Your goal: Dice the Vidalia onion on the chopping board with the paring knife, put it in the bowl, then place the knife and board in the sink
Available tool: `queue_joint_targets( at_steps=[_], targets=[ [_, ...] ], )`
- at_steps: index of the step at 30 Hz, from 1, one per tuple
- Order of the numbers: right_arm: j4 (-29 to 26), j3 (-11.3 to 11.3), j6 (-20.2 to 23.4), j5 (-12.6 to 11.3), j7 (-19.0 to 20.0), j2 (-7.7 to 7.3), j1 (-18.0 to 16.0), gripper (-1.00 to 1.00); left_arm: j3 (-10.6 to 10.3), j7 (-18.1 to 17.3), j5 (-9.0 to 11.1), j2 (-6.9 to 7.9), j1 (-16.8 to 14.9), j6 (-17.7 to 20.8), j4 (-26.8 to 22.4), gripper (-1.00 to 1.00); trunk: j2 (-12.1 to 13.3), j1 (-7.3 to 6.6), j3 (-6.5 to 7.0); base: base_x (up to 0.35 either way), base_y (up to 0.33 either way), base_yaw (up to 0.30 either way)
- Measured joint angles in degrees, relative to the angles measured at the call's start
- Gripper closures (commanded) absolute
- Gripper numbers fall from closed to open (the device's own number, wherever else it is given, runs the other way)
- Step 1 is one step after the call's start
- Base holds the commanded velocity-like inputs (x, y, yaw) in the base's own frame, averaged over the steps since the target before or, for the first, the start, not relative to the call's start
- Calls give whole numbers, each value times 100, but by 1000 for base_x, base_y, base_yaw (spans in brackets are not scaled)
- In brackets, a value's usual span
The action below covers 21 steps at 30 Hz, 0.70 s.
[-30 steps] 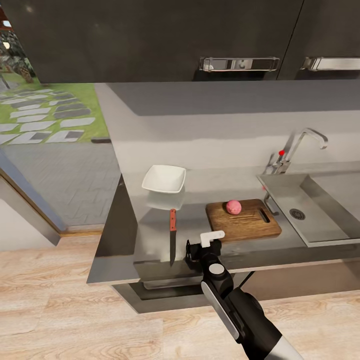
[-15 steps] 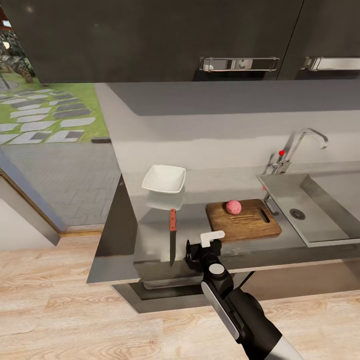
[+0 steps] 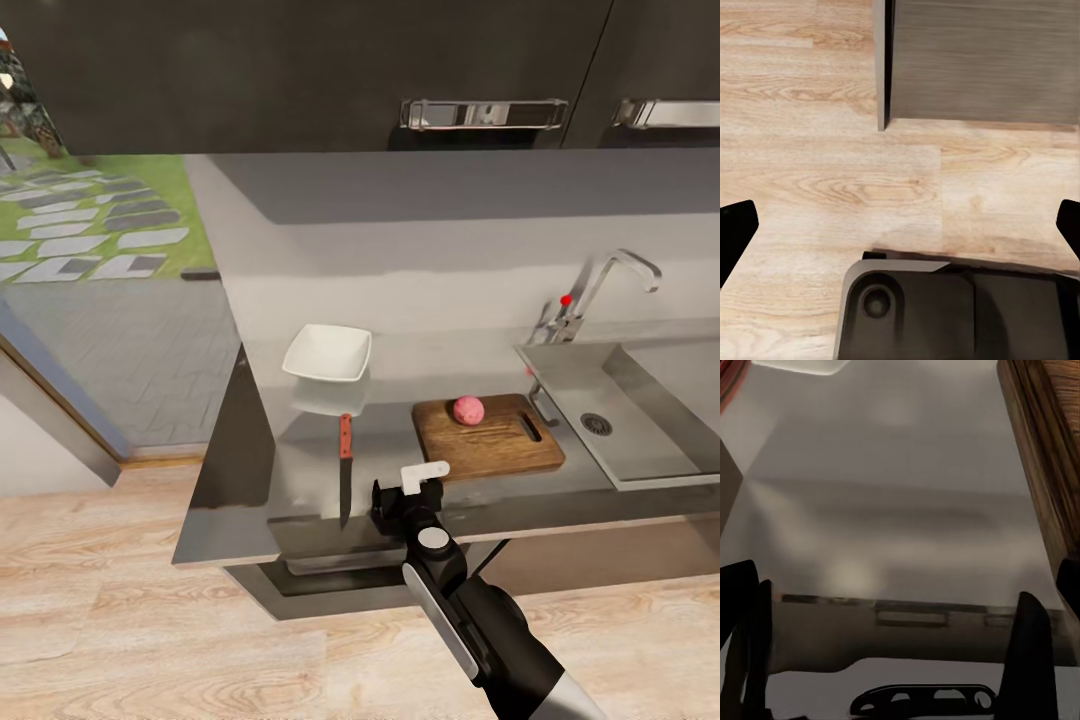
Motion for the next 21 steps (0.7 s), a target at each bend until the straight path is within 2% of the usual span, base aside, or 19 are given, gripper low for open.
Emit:
queue_joint_targets(
  at_steps=[21],
  targets=[
    [-3, 2, -21, 14, -1, 2, -1, -100, 1, 0, 0, 1, 0, 0, 18, -100, -1, -1, -13, 0, 0, 0]
  ],
)
